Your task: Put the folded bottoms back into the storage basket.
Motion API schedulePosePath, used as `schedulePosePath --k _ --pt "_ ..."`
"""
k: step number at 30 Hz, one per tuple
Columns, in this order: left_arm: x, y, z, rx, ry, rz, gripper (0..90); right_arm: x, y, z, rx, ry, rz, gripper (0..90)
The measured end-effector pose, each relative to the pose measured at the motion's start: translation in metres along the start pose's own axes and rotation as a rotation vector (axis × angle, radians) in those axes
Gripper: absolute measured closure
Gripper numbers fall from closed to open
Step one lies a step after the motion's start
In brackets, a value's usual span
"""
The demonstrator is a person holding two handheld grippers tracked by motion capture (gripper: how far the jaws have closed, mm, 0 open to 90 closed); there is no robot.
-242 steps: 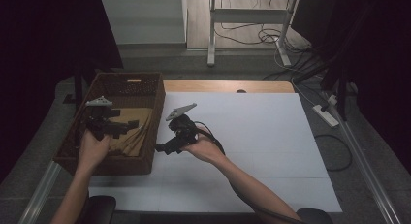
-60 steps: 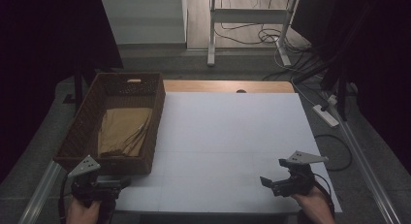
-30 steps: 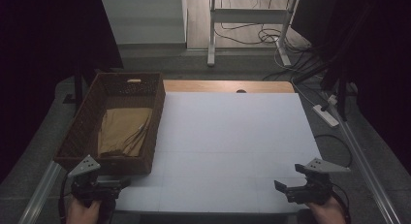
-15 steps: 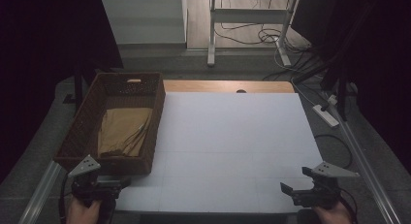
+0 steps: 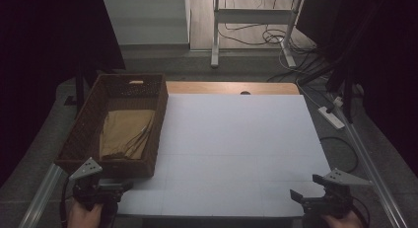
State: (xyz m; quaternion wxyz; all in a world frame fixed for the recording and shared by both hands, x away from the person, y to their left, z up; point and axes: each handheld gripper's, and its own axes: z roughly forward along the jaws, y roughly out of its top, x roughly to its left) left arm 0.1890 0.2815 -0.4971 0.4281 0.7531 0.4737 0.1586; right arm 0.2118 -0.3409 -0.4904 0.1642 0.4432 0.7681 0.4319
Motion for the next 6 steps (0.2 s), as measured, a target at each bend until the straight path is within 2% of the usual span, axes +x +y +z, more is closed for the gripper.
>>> schedulePosePath --k 6 --pt "0.0003 0.0005 0.0003 -0.004 -0.004 -0.004 0.0 0.0023 0.0004 0.0029 0.034 -0.014 -0.021 0.0"
